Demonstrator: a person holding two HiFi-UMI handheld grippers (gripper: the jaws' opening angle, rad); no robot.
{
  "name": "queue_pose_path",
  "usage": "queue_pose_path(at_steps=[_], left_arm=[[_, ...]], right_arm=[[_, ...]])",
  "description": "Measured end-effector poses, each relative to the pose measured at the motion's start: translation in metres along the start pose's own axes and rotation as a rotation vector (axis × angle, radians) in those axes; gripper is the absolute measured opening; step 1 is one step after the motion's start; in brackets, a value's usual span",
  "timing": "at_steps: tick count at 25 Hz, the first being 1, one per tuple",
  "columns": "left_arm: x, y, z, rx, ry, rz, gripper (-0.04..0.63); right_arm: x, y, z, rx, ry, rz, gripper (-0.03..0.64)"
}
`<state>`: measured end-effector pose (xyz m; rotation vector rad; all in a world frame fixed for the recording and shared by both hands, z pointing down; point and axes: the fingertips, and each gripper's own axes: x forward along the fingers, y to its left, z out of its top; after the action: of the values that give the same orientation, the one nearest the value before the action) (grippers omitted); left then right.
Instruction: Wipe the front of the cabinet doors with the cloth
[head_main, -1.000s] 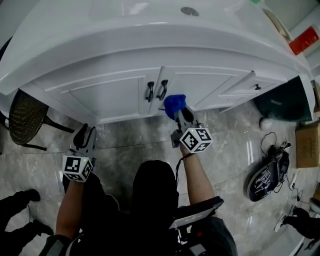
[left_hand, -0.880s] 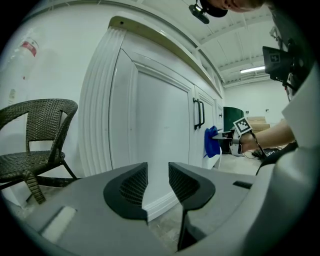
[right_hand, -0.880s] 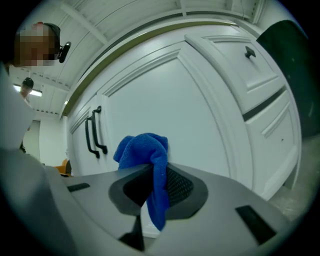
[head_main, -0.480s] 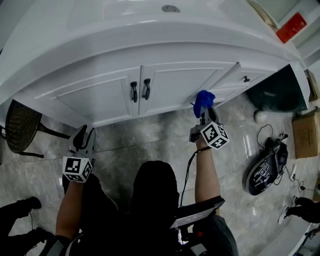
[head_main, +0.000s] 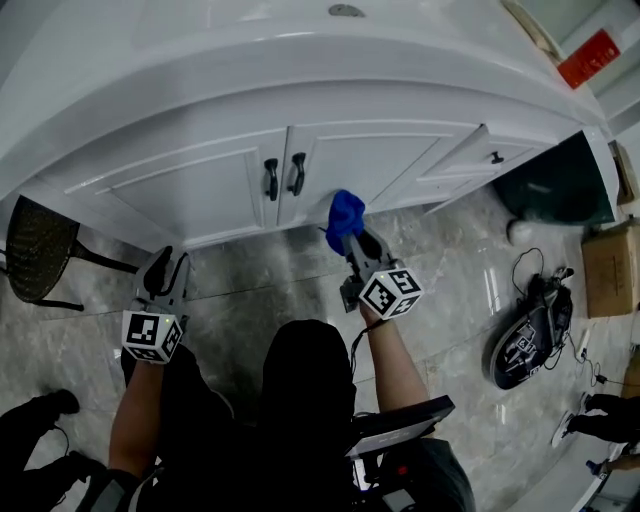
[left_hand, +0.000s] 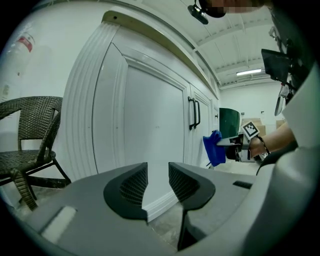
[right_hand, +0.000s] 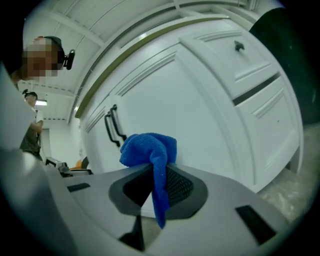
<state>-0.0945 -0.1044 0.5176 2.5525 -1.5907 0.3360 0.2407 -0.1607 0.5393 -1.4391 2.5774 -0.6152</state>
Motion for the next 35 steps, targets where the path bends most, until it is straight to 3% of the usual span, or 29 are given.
queue_pose_path(at_steps=[3, 6, 13, 20, 30, 33, 35], left_arm=[[-0.008, 0.007, 0.000, -0.015, -0.003, 0.012, 0.132], [-0.018, 0.016, -0.002, -0.013, 0.004, 0.031, 0.132], [-0.034, 0.032, -0.014, 0.011, 0.045, 0.085, 0.132], [-0.024, 0.018, -0.013, 0.000, 0.047, 0.049, 0.132], [-0.005, -0.006, -0.012, 0.015, 0.044, -0.009, 0.132], [-0.002, -0.003, -0.012, -0.006, 0.040, -0.004, 0.132], [-0.001, -0.003, -0.014, -0.024, 0.042, -0.007, 0.132]], right_arm=[[0.024, 0.039, -0.028, 0.025, 0.025, 0.113, 0.057], [0.050, 0.055, -0.049, 0.058, 0.039, 0.170, 0.057], [0.080, 0.031, -0.065, 0.012, 0.077, 0.103, 0.057], [0.058, -0.027, -0.042, -0.026, 0.068, -0.037, 0.057], [-0.015, -0.158, -0.005, -0.059, 0.065, -0.345, 0.055], [-0.038, -0.177, 0.005, -0.023, 0.024, -0.415, 0.055], [-0.046, -0.174, 0.005, 0.007, 0.005, -0.414, 0.055]])
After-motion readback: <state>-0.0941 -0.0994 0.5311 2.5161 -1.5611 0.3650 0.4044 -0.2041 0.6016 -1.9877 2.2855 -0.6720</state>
